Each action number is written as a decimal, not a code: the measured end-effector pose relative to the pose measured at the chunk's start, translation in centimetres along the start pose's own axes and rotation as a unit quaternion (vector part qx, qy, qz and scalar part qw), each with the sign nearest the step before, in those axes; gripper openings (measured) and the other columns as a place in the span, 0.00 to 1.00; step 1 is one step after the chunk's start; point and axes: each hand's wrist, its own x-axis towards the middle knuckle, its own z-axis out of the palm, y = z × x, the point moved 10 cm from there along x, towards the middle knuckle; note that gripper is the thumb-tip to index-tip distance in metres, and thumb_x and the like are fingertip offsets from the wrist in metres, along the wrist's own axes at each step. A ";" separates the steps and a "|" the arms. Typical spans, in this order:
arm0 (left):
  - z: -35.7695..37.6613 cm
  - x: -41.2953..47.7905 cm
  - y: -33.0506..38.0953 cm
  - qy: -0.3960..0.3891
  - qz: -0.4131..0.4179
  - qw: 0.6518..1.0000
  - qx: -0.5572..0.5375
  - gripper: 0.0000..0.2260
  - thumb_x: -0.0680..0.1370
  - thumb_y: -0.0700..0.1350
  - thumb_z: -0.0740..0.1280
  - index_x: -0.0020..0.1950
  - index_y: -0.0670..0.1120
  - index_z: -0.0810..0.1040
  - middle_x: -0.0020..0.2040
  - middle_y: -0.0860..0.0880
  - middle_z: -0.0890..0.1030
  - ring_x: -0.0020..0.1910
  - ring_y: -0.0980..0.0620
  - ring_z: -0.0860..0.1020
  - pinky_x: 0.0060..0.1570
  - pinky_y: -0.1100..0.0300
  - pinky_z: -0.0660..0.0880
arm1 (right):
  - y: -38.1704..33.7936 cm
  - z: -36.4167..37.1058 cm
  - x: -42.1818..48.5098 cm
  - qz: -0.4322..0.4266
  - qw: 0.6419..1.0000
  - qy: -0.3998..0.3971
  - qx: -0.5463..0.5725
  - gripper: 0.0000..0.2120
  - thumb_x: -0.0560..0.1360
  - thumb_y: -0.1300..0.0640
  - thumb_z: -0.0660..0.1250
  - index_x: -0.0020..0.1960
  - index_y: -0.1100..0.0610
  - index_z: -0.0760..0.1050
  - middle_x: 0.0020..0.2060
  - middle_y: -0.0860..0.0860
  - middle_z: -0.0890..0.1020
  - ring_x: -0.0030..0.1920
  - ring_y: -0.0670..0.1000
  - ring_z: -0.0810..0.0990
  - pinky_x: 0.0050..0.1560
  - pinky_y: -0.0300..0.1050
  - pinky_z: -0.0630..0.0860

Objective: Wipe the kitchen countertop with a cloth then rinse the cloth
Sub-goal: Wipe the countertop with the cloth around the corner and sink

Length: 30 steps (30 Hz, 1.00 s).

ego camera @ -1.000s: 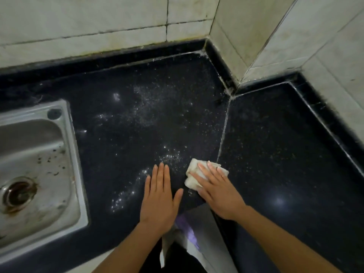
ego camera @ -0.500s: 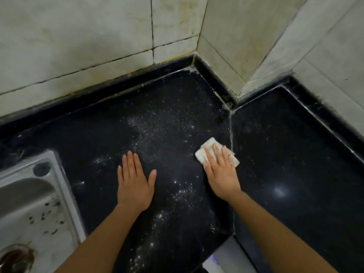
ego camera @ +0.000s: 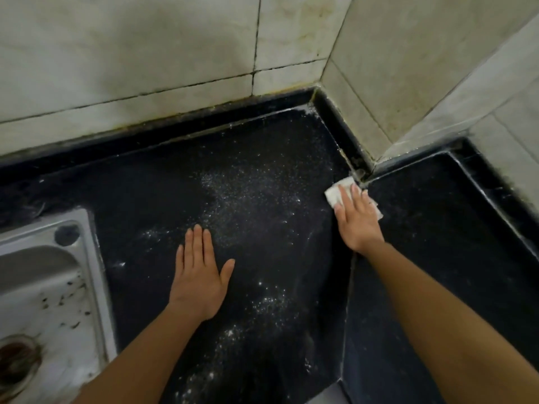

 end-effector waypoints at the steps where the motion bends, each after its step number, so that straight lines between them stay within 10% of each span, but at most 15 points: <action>1: 0.1 0.0 0.0 -0.009 -0.001 1.000 0.000 0.33 0.79 0.61 0.38 0.70 0.42 0.25 0.71 0.44 0.25 0.71 0.49 0.26 0.71 0.52 0.30 | -0.3 -0.3 1.0 0.022 1.000 -0.007 0.005 0.25 0.83 0.49 0.44 0.78 0.49 0.42 0.78 0.53 0.43 0.77 0.56 0.39 0.75 0.50 0.39; 6: 0.2 -0.1 -0.1 -0.038 -0.007 0.999 0.001 0.32 0.79 0.61 0.38 0.70 0.42 0.25 0.70 0.45 0.23 0.70 0.49 0.25 0.71 0.52 0.30 | -4.0 2.1 -1.0 -0.025 1.000 0.012 -0.014 0.31 0.79 0.43 0.29 0.78 0.53 0.46 0.77 0.57 0.48 0.76 0.60 0.43 0.75 0.56 0.43; 15: -0.2 -0.3 0.3 -0.056 -0.018 0.998 0.004 0.32 0.79 0.61 0.39 0.69 0.43 0.24 0.70 0.46 0.23 0.70 0.51 0.26 0.72 0.52 0.32 | -7.4 4.7 -12.6 -0.394 0.914 -0.047 -0.085 0.23 0.83 0.46 0.45 0.77 0.44 0.47 0.77 0.49 0.55 0.77 0.51 0.50 0.74 0.49 0.48; 18: -0.2 -0.3 0.3 -0.064 -0.022 0.998 0.011 0.32 0.79 0.61 0.38 0.69 0.43 0.24 0.69 0.46 0.23 0.69 0.50 0.25 0.71 0.52 0.31 | -4.0 1.9 -6.2 -0.304 0.951 0.009 -0.060 0.24 0.82 0.49 0.48 0.77 0.49 0.53 0.74 0.53 0.63 0.75 0.54 0.58 0.74 0.50 0.52; 23: -0.1 -0.3 0.3 -0.066 -0.024 0.997 0.011 0.31 0.79 0.61 0.38 0.69 0.43 0.24 0.69 0.46 0.22 0.70 0.50 0.25 0.71 0.53 0.31 | -0.5 -0.1 0.7 0.104 0.990 0.084 0.047 0.25 0.83 0.51 0.46 0.78 0.53 0.45 0.78 0.56 0.48 0.77 0.58 0.44 0.74 0.53 0.41; 30: -0.3 -0.3 0.4 -0.058 -0.028 0.998 0.003 0.33 0.75 0.62 0.35 0.69 0.43 0.24 0.70 0.45 0.24 0.70 0.50 0.26 0.73 0.52 0.32 | -14.6 5.4 -8.4 -0.217 0.976 0.014 -0.023 0.26 0.80 0.49 0.40 0.77 0.50 0.43 0.77 0.55 0.50 0.77 0.58 0.46 0.75 0.54 0.38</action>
